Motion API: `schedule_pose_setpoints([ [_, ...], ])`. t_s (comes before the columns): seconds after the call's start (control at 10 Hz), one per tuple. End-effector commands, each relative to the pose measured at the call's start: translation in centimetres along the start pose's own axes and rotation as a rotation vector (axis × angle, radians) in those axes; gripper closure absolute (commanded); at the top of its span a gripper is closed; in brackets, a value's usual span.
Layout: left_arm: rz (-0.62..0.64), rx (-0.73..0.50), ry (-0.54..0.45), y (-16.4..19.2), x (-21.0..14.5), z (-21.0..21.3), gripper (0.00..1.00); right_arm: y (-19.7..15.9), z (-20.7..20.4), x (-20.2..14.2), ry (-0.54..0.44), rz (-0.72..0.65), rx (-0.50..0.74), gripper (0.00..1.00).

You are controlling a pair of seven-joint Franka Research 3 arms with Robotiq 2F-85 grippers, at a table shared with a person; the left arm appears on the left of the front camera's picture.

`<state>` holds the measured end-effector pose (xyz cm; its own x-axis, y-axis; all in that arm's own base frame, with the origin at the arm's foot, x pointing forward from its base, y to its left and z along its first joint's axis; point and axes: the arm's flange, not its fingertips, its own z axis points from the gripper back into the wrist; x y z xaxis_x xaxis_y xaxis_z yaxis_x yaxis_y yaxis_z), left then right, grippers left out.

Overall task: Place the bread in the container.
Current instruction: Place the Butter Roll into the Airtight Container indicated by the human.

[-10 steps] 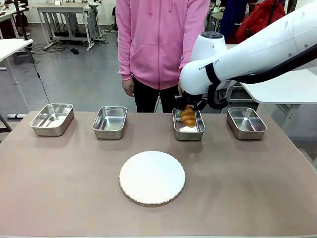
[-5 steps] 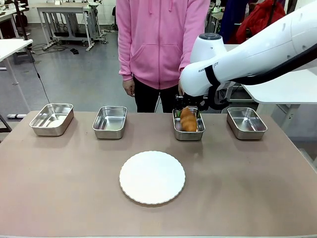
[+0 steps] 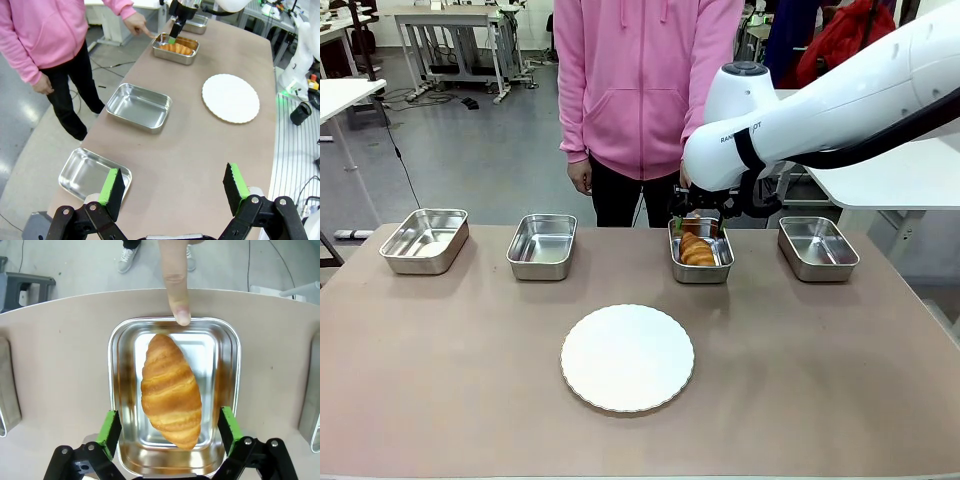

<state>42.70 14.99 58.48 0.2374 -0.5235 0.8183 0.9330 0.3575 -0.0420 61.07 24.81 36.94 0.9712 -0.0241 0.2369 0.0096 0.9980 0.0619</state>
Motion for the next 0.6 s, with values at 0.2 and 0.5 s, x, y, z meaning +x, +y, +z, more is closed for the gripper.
schedule_pose_setpoints([
  [0.2, -0.013, -0.005, -0.005, -0.12, 0.04, 0.05, 0.0, -0.11, -0.08, -0.03, 0.005, -0.001, -0.004, 0.0],
  [0.5, -0.013, -0.005, -0.005, -0.12, 0.04, 0.05, 0.0, -0.11, -0.08, -0.03, 0.005, -0.001, -0.004, 0.0],
])
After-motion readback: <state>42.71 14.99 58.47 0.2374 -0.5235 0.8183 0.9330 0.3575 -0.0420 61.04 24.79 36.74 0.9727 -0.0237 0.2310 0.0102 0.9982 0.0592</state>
